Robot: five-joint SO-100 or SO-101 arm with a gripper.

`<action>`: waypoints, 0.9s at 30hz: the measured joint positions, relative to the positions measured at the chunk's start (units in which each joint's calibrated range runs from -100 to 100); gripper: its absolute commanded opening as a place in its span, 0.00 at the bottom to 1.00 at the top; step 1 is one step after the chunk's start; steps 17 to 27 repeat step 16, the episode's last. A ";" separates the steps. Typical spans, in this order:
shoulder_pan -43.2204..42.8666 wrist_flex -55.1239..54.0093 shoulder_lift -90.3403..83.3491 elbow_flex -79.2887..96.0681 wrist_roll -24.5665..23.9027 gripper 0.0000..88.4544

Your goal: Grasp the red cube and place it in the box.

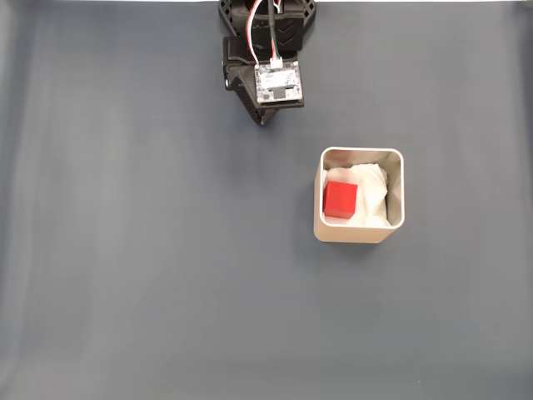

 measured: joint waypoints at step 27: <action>0.00 0.00 0.00 0.27 0.15 0.01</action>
